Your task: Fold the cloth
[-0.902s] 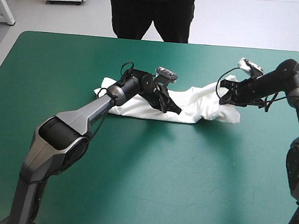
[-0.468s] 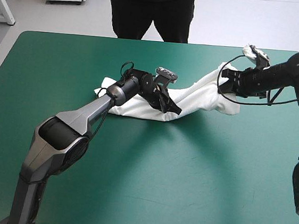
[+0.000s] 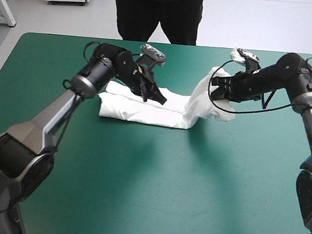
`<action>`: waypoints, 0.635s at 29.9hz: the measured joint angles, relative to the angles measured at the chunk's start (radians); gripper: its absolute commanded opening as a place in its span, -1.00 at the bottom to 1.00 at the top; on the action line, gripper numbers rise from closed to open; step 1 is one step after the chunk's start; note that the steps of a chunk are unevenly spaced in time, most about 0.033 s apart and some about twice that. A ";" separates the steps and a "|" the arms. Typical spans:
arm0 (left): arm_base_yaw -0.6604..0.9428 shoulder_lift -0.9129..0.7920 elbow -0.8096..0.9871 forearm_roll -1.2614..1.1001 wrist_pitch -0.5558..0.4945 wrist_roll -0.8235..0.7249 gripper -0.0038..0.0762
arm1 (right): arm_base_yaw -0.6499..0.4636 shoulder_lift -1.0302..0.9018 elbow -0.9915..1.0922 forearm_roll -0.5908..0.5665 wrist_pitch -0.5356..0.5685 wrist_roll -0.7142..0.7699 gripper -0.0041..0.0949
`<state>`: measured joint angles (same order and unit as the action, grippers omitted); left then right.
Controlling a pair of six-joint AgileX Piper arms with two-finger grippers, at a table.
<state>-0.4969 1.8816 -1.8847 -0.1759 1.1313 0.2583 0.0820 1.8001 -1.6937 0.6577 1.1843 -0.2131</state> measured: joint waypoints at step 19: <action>0.121 -0.654 0.433 0.018 0.122 0.002 -0.93 | 0.315 0.056 -0.084 0.016 -0.345 0.041 -0.95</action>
<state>-0.3763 1.2279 -1.4513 -0.1580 1.2535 0.2600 0.3970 1.8565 -1.7780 0.6734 0.8393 -0.1716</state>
